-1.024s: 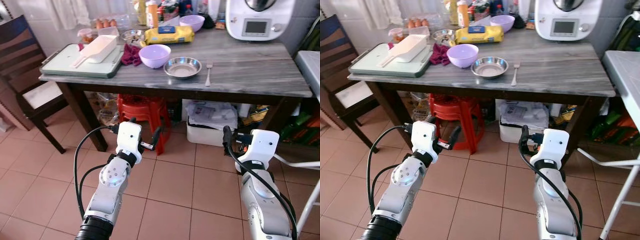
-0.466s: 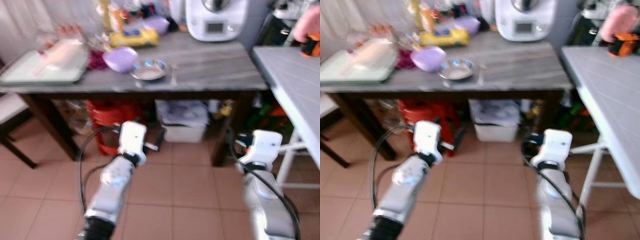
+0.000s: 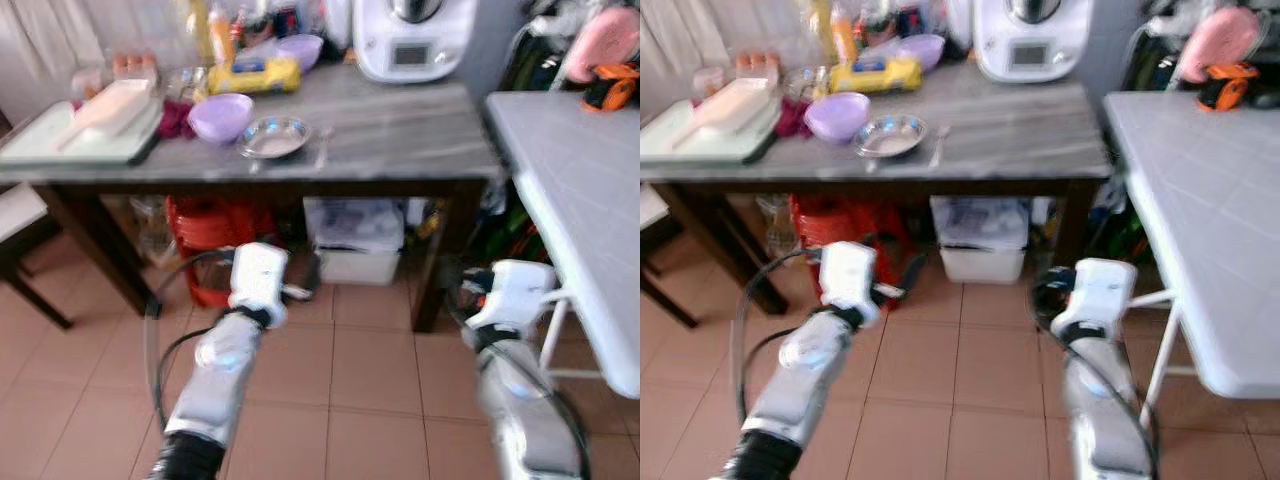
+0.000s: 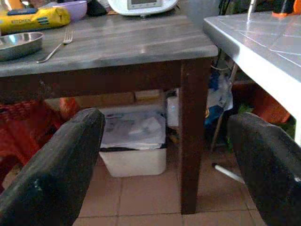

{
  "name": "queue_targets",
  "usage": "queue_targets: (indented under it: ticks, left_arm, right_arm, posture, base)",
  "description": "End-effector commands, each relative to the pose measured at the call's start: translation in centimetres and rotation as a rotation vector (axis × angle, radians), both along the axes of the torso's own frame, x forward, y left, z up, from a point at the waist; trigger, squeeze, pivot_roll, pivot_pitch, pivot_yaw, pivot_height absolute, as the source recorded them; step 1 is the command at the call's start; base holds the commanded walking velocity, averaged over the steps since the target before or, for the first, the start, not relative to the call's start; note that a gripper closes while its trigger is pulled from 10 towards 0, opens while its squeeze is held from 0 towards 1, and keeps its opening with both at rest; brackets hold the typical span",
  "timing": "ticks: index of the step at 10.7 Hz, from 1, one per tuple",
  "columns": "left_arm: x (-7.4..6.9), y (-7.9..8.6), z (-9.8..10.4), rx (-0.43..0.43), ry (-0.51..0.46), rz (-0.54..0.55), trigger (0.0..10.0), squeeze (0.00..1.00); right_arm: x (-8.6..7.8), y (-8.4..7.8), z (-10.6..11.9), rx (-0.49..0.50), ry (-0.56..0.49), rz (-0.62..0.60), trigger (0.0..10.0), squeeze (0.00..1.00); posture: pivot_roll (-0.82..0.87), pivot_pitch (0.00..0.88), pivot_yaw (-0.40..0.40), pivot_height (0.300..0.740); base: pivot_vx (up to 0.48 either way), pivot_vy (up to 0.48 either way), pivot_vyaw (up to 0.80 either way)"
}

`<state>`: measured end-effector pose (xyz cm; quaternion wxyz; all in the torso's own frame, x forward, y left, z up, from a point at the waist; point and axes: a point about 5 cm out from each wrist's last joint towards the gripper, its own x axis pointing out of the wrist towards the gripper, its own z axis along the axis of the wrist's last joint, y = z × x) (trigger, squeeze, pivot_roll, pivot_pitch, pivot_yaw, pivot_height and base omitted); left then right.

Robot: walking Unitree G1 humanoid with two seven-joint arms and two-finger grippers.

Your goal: Setting the table

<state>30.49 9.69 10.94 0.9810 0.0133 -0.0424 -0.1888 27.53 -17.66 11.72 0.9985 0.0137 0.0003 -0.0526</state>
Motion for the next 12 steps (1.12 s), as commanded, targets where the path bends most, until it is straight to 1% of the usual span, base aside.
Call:
queue_targets:
  ticks: [1, 9, 12]
  left_arm:
    - [-0.09, -0.64, -0.05, -0.001, 0.003, -0.020, 10.0, 0.00]
    - [-0.01, -0.55, 0.11, 0.013, -0.005, -0.035, 10.0, 0.00]
    - [-0.21, -0.57, 0.01, 0.015, -0.003, -0.039, 10.0, 0.00]
  right_arm:
    - [-0.11, -0.45, 0.39, -0.007, -0.013, -0.011, 10.0, 0.00]
    - [-0.17, -0.07, 0.28, 0.005, -0.016, -0.016, 10.0, 0.00]
    - [-0.45, -0.45, 0.49, -0.007, -0.029, -0.029, 10.0, 0.00]
  posture:
    - [-0.17, 0.055, 0.087, 0.740]
    - [-0.16, 0.061, 0.105, 0.740]
    - [-0.17, 0.067, 0.105, 0.740]
  base:
    - [0.000, -0.274, 0.00]
    - [0.000, -0.275, 0.00]
    - [0.000, -0.276, 0.00]
